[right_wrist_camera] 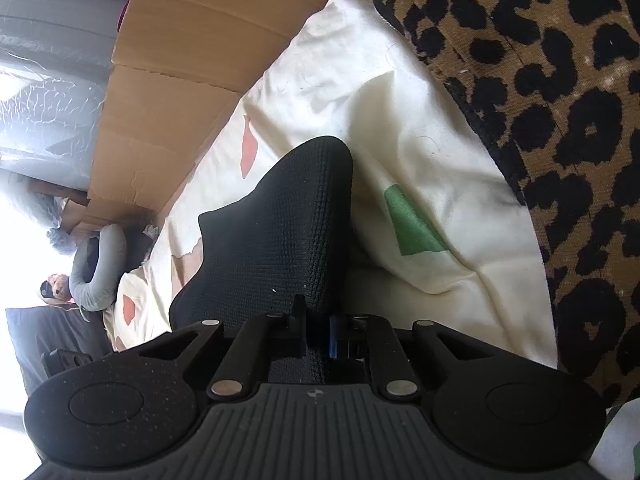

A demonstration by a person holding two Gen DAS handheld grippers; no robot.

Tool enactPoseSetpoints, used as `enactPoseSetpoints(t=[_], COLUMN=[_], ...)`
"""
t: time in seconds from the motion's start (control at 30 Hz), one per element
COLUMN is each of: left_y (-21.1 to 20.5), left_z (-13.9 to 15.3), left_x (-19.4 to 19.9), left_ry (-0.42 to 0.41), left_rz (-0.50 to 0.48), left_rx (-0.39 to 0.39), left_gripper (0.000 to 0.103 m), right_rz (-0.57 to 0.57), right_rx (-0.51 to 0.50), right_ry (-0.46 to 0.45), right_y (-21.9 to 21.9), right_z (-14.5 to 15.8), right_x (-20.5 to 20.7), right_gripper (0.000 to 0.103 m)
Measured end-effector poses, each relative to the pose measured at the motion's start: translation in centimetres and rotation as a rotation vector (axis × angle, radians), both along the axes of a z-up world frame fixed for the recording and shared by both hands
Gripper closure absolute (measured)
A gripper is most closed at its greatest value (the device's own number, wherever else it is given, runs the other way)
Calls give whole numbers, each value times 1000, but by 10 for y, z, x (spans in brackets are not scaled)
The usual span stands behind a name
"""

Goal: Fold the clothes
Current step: 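Grip the rolled black pants bundle with both grippers and lift it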

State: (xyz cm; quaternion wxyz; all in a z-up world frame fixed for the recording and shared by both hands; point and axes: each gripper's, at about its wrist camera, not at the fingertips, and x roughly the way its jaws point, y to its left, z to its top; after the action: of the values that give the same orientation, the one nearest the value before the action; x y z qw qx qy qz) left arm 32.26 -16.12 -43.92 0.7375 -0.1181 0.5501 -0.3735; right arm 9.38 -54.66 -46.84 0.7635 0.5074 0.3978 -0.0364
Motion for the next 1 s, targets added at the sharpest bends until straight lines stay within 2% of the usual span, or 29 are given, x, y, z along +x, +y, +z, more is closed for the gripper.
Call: enactPoseSetpoints(t=[0.03,0.07,0.13,0.2,0.5,0.53,0.57,0.6,0.63,0.67,0.73,0.77,0.8,0.9,1.0], left_y=[-2,-4,-5,-5,-14,-17,-19,-20,-20,-19,-15,-14,-12,-10,-8], left_z=[-3,-6,-12,-17,-29,-28,-27,-26,-25,-25,-23,-21,-19,-9,-2], left_x=[2,4,8,10,21,20,20,20,20,20,20,19,18,14,8], left_ry=[8,16,43,68,167,163,160,161,164,166,167,164,160,144,131], left_rz=[-4,-6,-6,-9,-44,-57,-71,-80,-83,-83,-79,-79,-79,-76,-72], left_rx=[-4,-5,-17,-36,-125,-120,-112,-106,-103,-100,-100,-99,-97,-93,-82], left_gripper=[38,37,33,30,24,26,34,43,46,54,61,64,66,68,70], right_rz=[-1,-2,1,4,-10,-9,-7,-6,-4,-2,2,6,10,22,49], right_rx=[5,10,26,43,103,102,103,107,112,116,123,129,133,145,138], right_ry=[1,1,-11,-27,-83,-86,-90,-95,-100,-103,-104,-105,-109,-130,-148], right_y=[0,0,1,3,8,9,10,11,11,12,12,11,11,10,13], right_z=[-2,-3,-7,-11,-25,-25,-26,-25,-24,-24,-23,-23,-22,-16,-9], right_x=[-1,-1,-3,-3,5,7,9,10,11,12,12,11,10,7,7], right_gripper=[80,69,63,52,51,51,51,53,53,54,67,80,84,91,94])
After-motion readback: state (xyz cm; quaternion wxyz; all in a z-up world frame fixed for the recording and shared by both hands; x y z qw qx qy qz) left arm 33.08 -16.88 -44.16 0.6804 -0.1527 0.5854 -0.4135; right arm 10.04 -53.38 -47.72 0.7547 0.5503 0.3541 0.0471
